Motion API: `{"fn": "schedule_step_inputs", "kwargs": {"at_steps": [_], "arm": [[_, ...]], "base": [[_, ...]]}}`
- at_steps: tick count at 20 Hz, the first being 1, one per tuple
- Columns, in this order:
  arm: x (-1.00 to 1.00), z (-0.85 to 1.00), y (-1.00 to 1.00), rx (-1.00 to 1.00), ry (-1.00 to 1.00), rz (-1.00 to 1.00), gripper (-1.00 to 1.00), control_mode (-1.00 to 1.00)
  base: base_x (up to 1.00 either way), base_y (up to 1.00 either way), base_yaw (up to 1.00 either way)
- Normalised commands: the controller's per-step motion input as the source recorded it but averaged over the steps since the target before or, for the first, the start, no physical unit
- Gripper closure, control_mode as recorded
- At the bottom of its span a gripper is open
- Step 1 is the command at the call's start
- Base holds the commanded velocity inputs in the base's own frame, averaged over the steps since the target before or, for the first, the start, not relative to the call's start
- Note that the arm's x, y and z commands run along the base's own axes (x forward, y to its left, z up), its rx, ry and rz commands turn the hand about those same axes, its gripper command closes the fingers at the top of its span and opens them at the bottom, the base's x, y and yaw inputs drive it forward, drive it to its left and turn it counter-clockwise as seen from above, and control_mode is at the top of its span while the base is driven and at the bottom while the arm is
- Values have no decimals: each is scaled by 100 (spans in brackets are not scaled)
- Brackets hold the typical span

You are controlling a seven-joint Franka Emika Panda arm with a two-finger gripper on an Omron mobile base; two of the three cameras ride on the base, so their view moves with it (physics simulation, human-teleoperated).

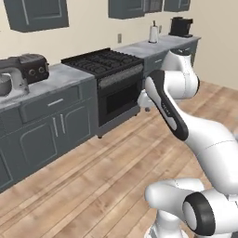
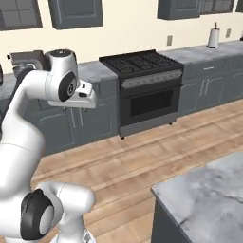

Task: Navigate to the stove.

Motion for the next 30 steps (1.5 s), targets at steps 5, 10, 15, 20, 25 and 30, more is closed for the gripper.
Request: {"fn": "schedule_step_inputs", "kwargs": {"at_steps": [5, 10, 15, 20, 25, 30], "arm": [[0, 0, 0, 0, 0, 0, -100, 100], [0, 0, 0, 0, 0, 0, -100, 100], [0, 0, 0, 0, 0, 0, -100, 100], [0, 0, 0, 0, 0, 0, -100, 100], [0, 0, 0, 0, 0, 0, -100, 100], [0, 0, 0, 0, 0, 0, -100, 100]], "base": [[100, 69, -10], [100, 58, -8], [100, 25, -1], [100, -14, 2], [100, -45, 10], [100, -81, 23]]}}
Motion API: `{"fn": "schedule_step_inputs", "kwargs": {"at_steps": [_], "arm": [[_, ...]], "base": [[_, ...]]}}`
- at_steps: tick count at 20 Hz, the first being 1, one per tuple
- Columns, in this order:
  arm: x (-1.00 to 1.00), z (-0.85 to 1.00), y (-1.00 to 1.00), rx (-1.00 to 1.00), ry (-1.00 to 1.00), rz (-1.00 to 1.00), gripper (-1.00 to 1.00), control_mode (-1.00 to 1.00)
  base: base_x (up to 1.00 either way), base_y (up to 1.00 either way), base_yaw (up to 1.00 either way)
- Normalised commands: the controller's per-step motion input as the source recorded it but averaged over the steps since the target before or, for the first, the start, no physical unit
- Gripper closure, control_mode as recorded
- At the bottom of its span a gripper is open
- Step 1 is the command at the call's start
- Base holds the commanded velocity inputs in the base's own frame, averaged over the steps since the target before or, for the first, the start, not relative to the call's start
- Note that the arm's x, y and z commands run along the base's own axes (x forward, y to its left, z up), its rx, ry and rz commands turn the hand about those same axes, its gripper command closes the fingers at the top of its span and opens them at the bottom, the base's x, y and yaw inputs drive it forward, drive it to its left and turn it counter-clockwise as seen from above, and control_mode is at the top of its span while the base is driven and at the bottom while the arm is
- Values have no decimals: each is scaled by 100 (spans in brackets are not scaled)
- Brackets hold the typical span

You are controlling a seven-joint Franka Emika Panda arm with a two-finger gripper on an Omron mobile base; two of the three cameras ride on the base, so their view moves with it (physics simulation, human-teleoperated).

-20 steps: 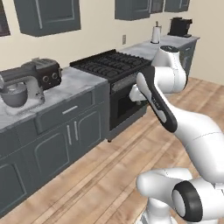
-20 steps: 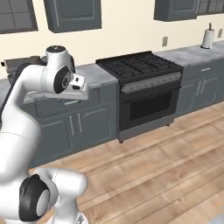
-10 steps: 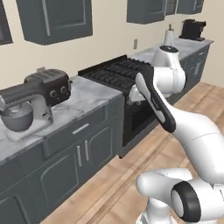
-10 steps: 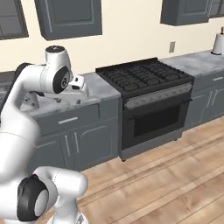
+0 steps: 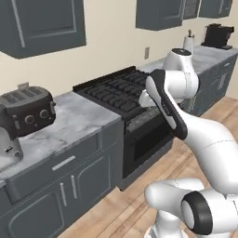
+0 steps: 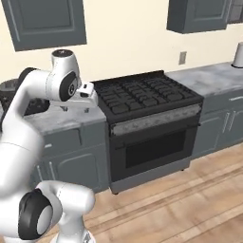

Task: Navigate to the stove.

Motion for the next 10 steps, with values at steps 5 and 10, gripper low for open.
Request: {"fn": "schedule_step_inputs", "kwargs": {"at_steps": [5, 10], "arm": [[0, 0, 0, 0, 0, 0, -100, 100], [0, 0, 0, 0, 0, 0, -100, 100]], "base": [[100, -72, 38], [100, -56, 47]]}}
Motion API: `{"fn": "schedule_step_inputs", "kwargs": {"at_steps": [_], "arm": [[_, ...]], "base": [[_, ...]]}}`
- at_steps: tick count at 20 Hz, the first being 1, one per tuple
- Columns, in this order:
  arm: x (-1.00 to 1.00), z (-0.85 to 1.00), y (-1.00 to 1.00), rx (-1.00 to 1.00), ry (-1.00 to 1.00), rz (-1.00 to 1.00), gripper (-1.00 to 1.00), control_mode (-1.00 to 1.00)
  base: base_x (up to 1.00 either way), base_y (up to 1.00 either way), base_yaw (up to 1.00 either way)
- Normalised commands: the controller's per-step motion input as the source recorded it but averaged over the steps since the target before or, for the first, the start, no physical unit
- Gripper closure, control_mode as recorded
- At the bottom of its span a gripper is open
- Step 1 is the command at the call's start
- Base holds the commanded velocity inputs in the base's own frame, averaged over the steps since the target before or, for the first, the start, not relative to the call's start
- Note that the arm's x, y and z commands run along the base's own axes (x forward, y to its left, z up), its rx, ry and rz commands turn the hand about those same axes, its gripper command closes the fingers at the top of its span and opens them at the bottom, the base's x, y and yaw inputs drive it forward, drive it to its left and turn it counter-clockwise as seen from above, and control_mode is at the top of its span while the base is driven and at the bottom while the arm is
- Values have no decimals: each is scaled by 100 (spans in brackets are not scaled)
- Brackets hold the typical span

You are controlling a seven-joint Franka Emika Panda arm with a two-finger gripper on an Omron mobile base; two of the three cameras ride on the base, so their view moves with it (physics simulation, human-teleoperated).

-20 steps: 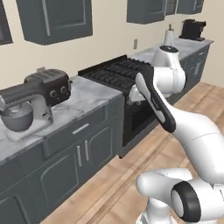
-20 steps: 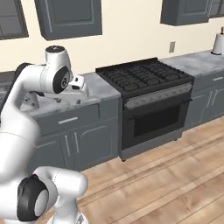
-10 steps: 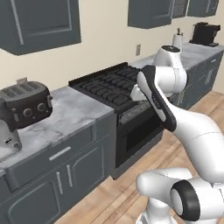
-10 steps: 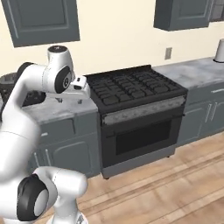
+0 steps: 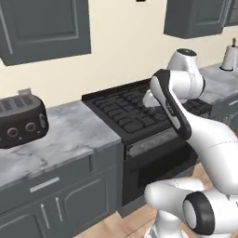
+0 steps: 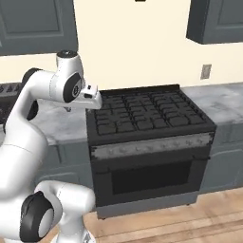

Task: Navigate to the stove.

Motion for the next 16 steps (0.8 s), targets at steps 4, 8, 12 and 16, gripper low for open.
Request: {"fn": "schedule_step_inputs", "kwargs": {"at_steps": [4, 8, 12, 16], "arm": [[0, 0, 0, 0, 0, 0, -100, 100], [0, 0, 0, 0, 0, 0, -100, 100], [0, 0, 0, 0, 0, 0, -100, 100], [0, 0, 0, 0, 0, 0, -100, 100]], "base": [[97, -57, 48], [51, -72, 47], [39, -86, 44], [43, -83, 38]]}}
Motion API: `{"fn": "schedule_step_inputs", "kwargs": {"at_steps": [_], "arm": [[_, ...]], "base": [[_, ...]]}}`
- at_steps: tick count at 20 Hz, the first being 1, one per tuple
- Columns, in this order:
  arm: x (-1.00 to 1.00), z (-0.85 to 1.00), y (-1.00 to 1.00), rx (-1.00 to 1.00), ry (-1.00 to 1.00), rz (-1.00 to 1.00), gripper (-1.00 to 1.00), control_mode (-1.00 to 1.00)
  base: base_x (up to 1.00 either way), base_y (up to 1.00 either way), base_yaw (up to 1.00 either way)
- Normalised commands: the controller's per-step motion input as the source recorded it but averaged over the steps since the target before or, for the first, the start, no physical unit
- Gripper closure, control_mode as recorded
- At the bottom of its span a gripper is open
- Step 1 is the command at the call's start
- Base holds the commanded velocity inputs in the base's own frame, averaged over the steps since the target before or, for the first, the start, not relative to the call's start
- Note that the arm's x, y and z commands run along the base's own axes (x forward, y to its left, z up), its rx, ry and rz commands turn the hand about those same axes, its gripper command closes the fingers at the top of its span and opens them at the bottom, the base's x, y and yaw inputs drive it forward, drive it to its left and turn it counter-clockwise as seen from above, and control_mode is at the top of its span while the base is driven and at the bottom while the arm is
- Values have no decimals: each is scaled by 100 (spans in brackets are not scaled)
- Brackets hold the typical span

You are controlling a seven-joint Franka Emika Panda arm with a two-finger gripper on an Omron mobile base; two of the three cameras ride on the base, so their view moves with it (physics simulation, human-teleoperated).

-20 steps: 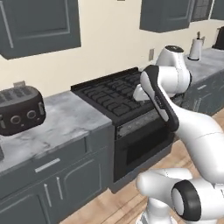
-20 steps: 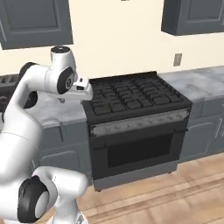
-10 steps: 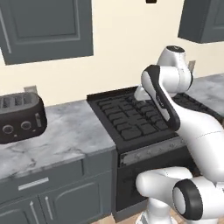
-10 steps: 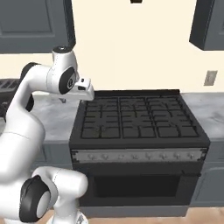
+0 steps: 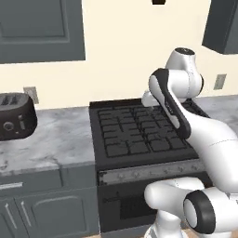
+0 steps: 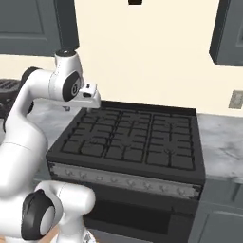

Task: Navigate to the stove.

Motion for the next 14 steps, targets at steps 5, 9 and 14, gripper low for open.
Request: {"fn": "schedule_step_inputs", "kwargs": {"at_steps": [5, 9, 14], "arm": [[0, 0, 0, 0, 0, 0, -100, 100], [0, 0, 0, 0, 0, 0, -100, 100], [0, 0, 0, 0, 0, 0, -100, 100]], "base": [[83, -73, 29], [81, -49, 18], [69, -27, 5]]}}
